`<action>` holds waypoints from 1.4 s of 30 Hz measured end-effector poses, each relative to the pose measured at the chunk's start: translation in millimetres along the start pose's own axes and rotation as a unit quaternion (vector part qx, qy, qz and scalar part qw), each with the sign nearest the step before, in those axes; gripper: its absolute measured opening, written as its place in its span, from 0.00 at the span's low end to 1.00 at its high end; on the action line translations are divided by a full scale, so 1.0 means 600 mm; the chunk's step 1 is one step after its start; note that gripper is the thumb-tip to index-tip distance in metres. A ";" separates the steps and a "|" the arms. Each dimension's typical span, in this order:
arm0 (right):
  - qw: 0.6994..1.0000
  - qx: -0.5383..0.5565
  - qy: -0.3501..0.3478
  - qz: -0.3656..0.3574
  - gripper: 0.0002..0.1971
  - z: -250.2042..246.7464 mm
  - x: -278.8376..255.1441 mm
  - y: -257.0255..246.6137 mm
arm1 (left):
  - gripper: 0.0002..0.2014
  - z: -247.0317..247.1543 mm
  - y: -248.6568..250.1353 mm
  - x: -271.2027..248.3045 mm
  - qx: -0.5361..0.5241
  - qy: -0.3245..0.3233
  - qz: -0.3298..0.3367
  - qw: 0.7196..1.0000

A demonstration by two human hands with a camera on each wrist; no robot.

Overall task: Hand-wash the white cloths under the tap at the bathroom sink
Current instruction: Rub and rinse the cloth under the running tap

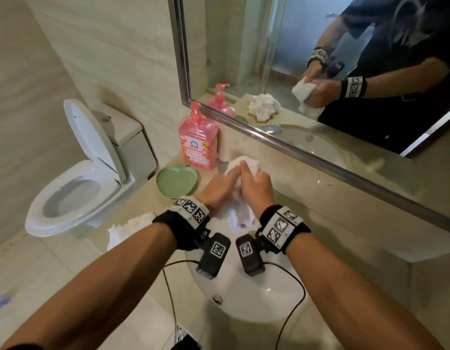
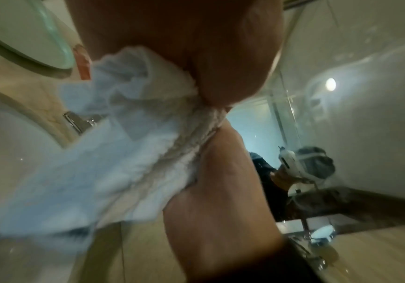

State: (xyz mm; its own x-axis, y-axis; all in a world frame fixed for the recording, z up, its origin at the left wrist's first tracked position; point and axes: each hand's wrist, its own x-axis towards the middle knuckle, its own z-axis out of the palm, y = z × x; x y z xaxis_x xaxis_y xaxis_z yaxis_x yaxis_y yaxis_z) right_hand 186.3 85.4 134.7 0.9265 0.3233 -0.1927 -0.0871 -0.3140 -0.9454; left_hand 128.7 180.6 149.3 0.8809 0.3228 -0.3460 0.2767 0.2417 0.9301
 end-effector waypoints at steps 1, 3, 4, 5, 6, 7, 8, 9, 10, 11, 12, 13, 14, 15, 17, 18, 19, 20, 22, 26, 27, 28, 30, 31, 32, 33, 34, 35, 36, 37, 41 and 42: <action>1.000 -0.013 -0.004 -0.017 0.21 0.005 -0.004 0.003 | 0.21 -0.004 0.000 0.001 0.015 0.010 0.001 1.000; 0.998 -0.019 -0.019 -0.060 0.23 0.017 -0.012 0.016 | 0.21 -0.010 0.000 0.003 0.003 0.010 -0.006 1.000; 0.998 -0.017 -0.020 -0.062 0.24 0.016 -0.010 0.020 | 0.21 -0.010 -0.001 0.000 0.008 -0.004 -0.008 1.000; 0.998 -0.022 -0.018 -0.048 0.24 0.008 -0.004 0.017 | 0.21 -0.009 0.000 -0.003 0.019 -0.025 -0.010 0.999; 0.999 -0.036 -0.018 -0.033 0.25 -0.005 0.006 0.013 | 0.20 -0.007 -0.001 -0.007 0.030 -0.053 -0.013 0.998; 0.998 -0.060 -0.025 -0.022 0.25 -0.020 0.016 0.009 | 0.20 -0.010 0.000 -0.009 0.058 -0.079 -0.013 0.995; 0.995 -0.091 -0.038 -0.028 0.25 -0.035 0.022 0.008 | 0.19 -0.017 0.001 -0.014 0.124 -0.095 -0.005 0.988; 0.989 -0.125 -0.057 -0.047 0.24 -0.047 0.024 0.009 | 0.17 -0.027 0.002 -0.019 0.219 -0.102 0.015 0.970; 0.982 -0.154 -0.077 -0.073 0.23 -0.058 0.025 0.011 | 0.15 -0.042 0.004 -0.020 0.338 -0.099 0.045 0.935; 0.975 -0.170 -0.106 -0.094 0.21 -0.068 0.024 0.012 | 0.13 -0.059 0.004 -0.018 0.449 -0.089 0.074 0.886; 0.965 -0.188 -0.144 -0.110 0.21 -0.079 0.022 0.012 | 0.14 -0.077 0.005 -0.019 0.524 -0.073 0.085 0.844; 0.948 -0.225 -0.184 -0.127 0.24 -0.091 0.022 0.012 | 0.13 -0.092 0.005 -0.019 0.574 -0.062 0.082 0.812; 0.919 -0.292 -0.219 -0.147 0.29 -0.101 0.026 0.012 | 0.12 -0.104 0.002 -0.016 0.610 -0.053 0.066 0.788; 0.883 -0.370 -0.244 -0.156 0.32 -0.109 0.028 0.014 | 0.14 -0.115 -0.001 -0.012 0.629 -0.052 0.051 0.774; 0.834 -0.467 -0.254 -0.151 0.28 -0.119 0.027 0.025 | 0.15 -0.134 -0.006 -0.007 0.609 -0.071 0.024 0.790; 0.838 -0.466 -0.247 -0.137 0.24 -0.124 0.026 0.033 | 0.14 -0.141 -0.008 -0.008 0.573 -0.084 0.014 0.815; 0.865 -0.426 -0.242 -0.106 0.20 -0.130 0.026 0.043 | 0.13 -0.145 -0.009 -0.011 0.528 -0.092 0.008 0.844; 0.905 -0.344 -0.243 -0.057 0.18 -0.135 0.026 0.051 | 0.14 -0.145 -0.011 -0.012 0.484 -0.080 0.006 0.871; 0.959 -0.157 -0.233 0.030 0.14 -0.133 0.022 0.064 | 0.21 -0.138 -0.019 -0.014 0.437 -0.033 -0.003 0.899; 0.997 -0.070 -0.024 -0.010 0.09 -0.084 0.012 0.068 | 0.31 -0.093 -0.029 -0.010 0.417 0.012 -0.042 0.908; 0.996 -0.071 0.022 -0.051 0.08 -0.065 0.004 0.063 | 0.32 -0.082 -0.026 -0.008 0.351 0.025 -0.044 0.935; 0.993 -0.068 0.035 -0.089 0.07 -0.044 -0.006 0.058 | 0.32 -0.071 -0.022 -0.005 0.278 0.040 -0.035 0.959; 0.990 -0.054 -0.015 -0.127 0.08 -0.008 -0.023 0.043 | 0.28 -0.043 -0.012 -0.002 0.131 0.050 0.004 0.990; 0.992 -0.029 -0.043 -0.116 0.10 0.004 -0.027 0.031 | 0.24 -0.029 -0.007 -0.004 0.065 0.042 0.018 0.997; 0.995 0.006 -0.054 -0.088 0.12 0.008 -0.026 0.018 | 0.22 -0.018 -0.002 -0.005 0.022 0.024 0.026 0.999; 0.997 0.032 -0.044 -0.053 0.15 0.007 -0.018 0.008 | 0.21 -0.011 0.002 -0.007 0.008 -0.004 0.028 1.000; 0.999 0.041 -0.024 -0.018 0.17 0.004 -0.013 -0.003 | 0.21 -0.006 0.005 -0.010 0.009 -0.032 0.027 0.999; 0.999 0.041 -0.006 0.000 0.18 0.002 -0.009 -0.008 | 0.21 -0.004 0.007 -0.012 0.007 -0.049 0.026 0.998; 0.999 0.042 0.004 -0.004 0.17 0.003 -0.007 -0.008 | 0.19 -0.005 0.010 -0.012 -0.007 -0.044 0.029 0.999; 0.999 0.039 0.004 -0.024 0.17 0.010 -0.007 -0.006 | 0.17 -0.007 0.013 -0.012 -0.025 -0.017 0.037 0.999; 0.999 0.018 -0.010 -0.025 0.14 0.000 0.002 0.009 | 0.15 -0.002 0.015 -0.025 -0.016 -0.047 0.032 0.998; 0.999 -0.004 -0.027 -0.018 0.12 -0.014 0.009 0.011 | 0.17 -0.001 0.014 -0.027 0.022 -0.082 0.007 0.996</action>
State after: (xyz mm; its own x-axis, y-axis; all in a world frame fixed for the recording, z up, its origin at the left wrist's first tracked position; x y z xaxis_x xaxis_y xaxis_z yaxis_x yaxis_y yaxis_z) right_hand 194.1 77.5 129.4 0.9080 0.3821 -0.1719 -0.0500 -0.3086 -0.9499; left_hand 116.7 178.0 162.5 0.9345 0.1710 -0.3122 0.2782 0.1962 0.9403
